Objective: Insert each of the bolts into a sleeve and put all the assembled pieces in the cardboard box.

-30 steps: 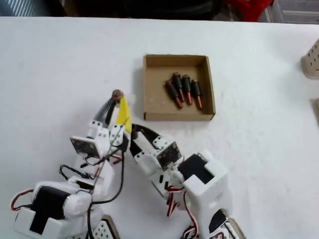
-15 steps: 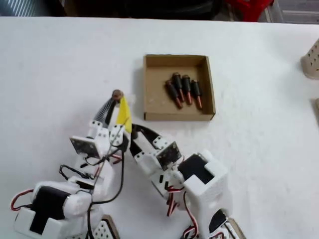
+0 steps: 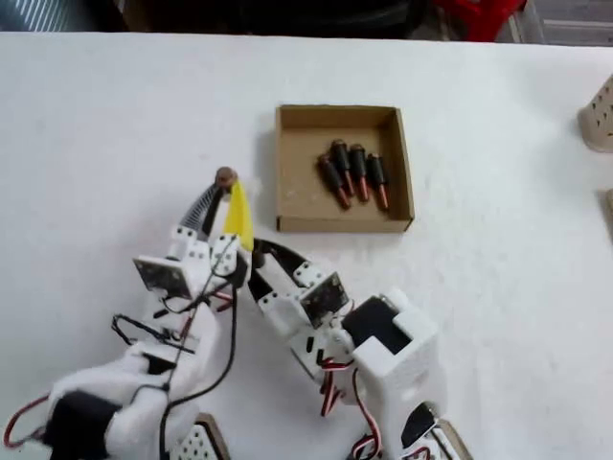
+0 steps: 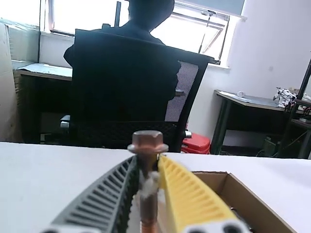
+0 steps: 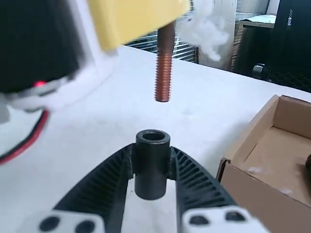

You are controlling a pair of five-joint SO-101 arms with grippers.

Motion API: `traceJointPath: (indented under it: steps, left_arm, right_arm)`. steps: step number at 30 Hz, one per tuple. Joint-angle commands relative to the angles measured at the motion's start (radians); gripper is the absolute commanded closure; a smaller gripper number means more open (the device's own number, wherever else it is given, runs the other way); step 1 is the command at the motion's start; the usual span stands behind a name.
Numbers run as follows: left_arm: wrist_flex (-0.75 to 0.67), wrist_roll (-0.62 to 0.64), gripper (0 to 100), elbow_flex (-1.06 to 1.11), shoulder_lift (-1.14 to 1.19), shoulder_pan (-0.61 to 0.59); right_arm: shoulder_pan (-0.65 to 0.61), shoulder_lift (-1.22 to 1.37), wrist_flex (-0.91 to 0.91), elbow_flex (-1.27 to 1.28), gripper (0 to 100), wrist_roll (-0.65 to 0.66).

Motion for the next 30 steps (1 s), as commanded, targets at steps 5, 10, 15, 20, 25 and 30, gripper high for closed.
traceJointPath:
  steps: [5,10,15,20,25,30]
  left_arm:
    - [0.661,0.014,98,0.002,-0.572,0.048]
    - [0.974,0.034,98,0.017,-0.886,0.076]
    - [1.198,0.080,98,0.021,-1.067,0.082]
    - [1.249,0.080,98,0.021,-1.104,0.082]
    - [1.246,0.080,98,0.021,-1.104,0.084]
    - [1.166,0.074,98,0.021,-1.102,0.094]
  right_arm:
    - [-0.002,-0.002,0.001,-0.020,98.3,-0.011]
    - [-0.002,-0.002,0.001,-0.020,98.3,-0.011]
    - [-0.002,-0.002,0.001,-0.020,98.3,-0.011]
    - [-0.002,-0.002,0.001,-0.017,98.3,-0.011]
    - [-0.002,-0.002,0.001,-0.014,98.3,-0.011]
    - [-0.004,-0.002,0.001,-0.014,98.3,-0.011]
